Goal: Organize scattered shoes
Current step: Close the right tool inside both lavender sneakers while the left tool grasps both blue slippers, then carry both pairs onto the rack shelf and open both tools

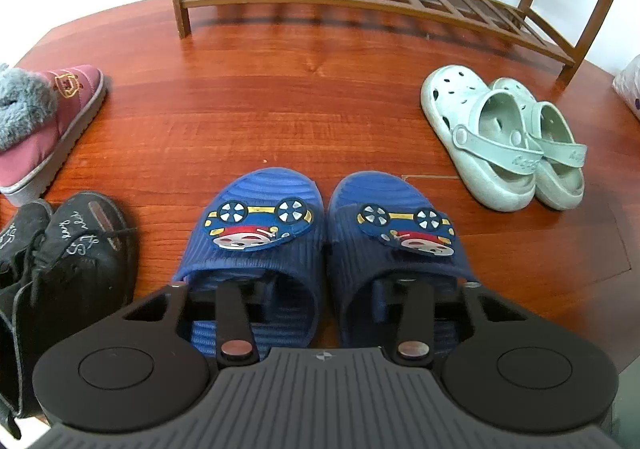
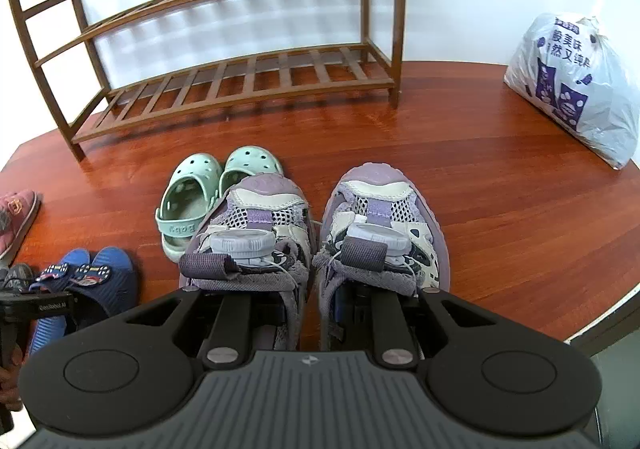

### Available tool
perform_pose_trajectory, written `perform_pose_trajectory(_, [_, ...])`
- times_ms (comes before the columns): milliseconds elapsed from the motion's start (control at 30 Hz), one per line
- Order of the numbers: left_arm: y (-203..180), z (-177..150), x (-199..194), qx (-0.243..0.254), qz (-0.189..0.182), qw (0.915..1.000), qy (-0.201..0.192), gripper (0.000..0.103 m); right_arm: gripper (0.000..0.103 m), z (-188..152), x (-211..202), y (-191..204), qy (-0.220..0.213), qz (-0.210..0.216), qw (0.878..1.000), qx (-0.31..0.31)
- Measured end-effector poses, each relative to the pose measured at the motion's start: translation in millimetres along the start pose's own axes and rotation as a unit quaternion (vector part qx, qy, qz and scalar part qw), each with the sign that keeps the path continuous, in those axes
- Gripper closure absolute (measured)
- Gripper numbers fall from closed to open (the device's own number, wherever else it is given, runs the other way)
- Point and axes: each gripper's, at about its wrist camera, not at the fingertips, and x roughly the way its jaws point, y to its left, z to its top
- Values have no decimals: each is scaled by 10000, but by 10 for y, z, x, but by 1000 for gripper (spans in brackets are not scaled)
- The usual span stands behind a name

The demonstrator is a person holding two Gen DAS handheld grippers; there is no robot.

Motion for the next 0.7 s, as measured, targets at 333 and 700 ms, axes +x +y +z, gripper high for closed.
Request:
perform_pose_trajectory(333, [-16,198,-244,74,-156,9997,-142,86,80,196,-1,16,70,-58,9999,65])
perform_pose_trajectory(700, [-198,818,-629,45,-315,9992,-257,85,80,769,178,48,129,79,9998,-101])
